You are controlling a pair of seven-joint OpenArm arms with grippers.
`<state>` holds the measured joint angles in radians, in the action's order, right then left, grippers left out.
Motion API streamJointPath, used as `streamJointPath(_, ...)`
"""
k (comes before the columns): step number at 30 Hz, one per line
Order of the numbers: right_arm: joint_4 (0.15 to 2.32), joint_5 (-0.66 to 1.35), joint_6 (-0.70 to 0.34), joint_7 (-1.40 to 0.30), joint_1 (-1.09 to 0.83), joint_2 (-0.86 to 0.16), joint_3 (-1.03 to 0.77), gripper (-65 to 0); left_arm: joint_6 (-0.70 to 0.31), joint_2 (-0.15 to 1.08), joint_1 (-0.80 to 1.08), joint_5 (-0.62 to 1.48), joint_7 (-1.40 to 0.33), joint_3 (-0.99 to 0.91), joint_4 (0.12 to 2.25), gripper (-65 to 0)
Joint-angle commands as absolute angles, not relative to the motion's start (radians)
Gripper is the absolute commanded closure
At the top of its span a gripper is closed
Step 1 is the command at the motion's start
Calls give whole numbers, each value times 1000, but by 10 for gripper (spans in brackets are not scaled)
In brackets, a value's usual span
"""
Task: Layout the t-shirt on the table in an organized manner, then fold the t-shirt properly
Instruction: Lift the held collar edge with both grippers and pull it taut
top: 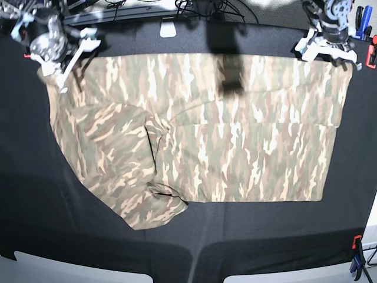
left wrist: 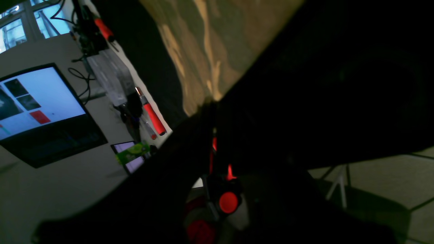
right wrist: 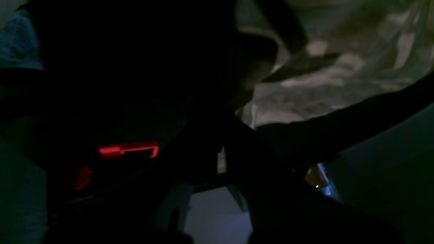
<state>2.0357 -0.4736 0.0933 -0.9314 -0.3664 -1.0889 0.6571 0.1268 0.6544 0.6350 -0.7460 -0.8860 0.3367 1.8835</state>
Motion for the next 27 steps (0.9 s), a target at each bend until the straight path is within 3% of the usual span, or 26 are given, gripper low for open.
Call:
streamJointPath(1,2054,-499,89,-952,-377,-1110,648,0,143,668,648,-770,-890,328,1919,0)
streamJointPath(11,2095,-582,89,-987,-488,-1110,648,0,143,668,746,-770,-918,328,2056,0)
streamJointPath(27,2103,-659,88,-1023,-595,-1114,648,0,142,668,755,-767,-944,328,2061,0)
